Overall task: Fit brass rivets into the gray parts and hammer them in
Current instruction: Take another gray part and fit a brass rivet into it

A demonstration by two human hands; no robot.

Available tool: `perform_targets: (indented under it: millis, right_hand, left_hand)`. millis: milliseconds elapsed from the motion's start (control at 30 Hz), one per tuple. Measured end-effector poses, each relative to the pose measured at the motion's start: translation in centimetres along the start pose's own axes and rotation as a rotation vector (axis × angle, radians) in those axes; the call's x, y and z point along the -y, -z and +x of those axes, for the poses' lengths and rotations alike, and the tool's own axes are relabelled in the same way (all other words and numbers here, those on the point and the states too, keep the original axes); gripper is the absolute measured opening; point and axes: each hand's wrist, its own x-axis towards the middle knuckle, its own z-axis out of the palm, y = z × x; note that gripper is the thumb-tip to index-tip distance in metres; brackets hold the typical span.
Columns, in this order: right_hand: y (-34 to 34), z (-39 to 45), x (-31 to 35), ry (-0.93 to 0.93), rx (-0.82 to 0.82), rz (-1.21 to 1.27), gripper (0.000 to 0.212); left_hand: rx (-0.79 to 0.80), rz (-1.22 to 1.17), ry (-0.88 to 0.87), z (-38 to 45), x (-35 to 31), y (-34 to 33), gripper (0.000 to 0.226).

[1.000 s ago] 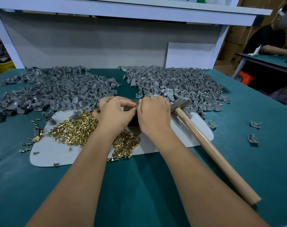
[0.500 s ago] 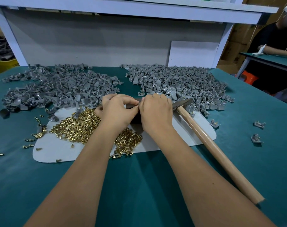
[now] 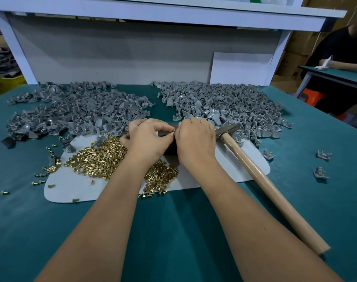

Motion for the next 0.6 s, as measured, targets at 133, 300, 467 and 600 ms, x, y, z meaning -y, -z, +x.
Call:
perform_targets:
  millis: [133, 300, 467, 600]
  right_hand:
    - [0.4, 0.0, -0.2, 0.003, 0.006, 0.056, 0.042]
    - [1.4, 0.3, -1.0, -0.053, 0.033, 0.448, 0.045]
    - [2.1, 0.9, -2.6, -0.166, 0.101, 0.816, 0.027]
    - [2.0, 0.9, -3.1, -0.068, 0.216, 0.774, 0.022]
  left_hand:
    - [0.005, -0.014, -0.020, 0.1, 0.3, 0.0, 0.024]
    - [0.008, 0.027, 0.002, 0.1, 0.3, 0.0, 0.023]
    - [0.027, 0.027, -0.011, 0.3, 0.5, -0.1, 0.022]
    - [0.020, 0.026, -0.016, 0.3, 0.5, -0.1, 0.023]
